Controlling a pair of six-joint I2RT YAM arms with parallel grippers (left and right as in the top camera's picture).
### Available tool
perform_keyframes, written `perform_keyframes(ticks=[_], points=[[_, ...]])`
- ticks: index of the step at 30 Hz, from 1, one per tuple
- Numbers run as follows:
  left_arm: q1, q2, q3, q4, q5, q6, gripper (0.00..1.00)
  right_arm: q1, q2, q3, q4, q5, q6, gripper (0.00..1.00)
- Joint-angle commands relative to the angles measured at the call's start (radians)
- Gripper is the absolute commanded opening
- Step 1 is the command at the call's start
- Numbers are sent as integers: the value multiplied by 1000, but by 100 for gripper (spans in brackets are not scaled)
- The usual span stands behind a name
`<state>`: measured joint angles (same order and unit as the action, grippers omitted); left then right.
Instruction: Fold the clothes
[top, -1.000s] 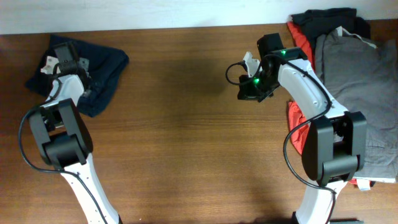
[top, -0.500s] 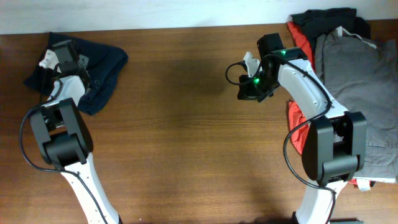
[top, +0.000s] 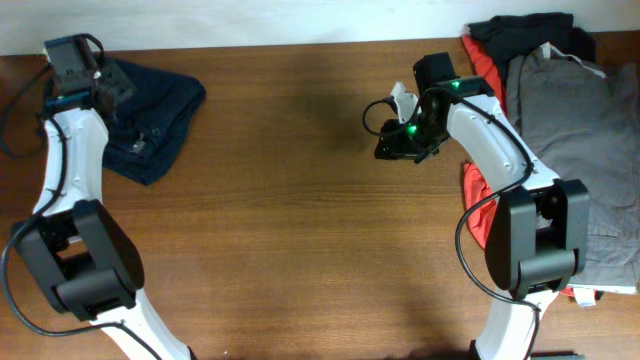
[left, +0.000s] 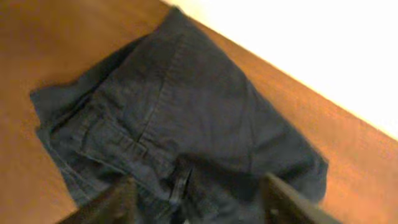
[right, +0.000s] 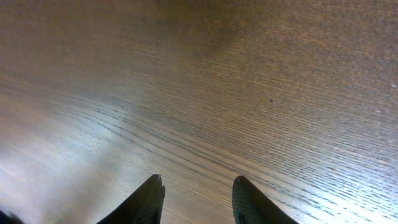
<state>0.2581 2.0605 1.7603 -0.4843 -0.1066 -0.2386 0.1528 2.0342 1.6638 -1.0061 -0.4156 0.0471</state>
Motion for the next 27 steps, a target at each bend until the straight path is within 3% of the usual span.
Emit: perform_keyframes(ticks=[1,6,10,15,27], points=[[-29,38,-7,-30,93,291,61,-2,16,-5,2,8,-6,44],[-69,102,-7,-29,91,496,61,-2,16,-5,0,8,-6,47],[-90,149,-7,-34,80,572,61,-2,16,-5,0,8,-6,49],[-93,196,-7,-37,-1,578,61,-2,16,-5,0,8,-6,50],[-106,350,-7,-48,13,532,60,-2,16,-5,0,8,-6,51]])
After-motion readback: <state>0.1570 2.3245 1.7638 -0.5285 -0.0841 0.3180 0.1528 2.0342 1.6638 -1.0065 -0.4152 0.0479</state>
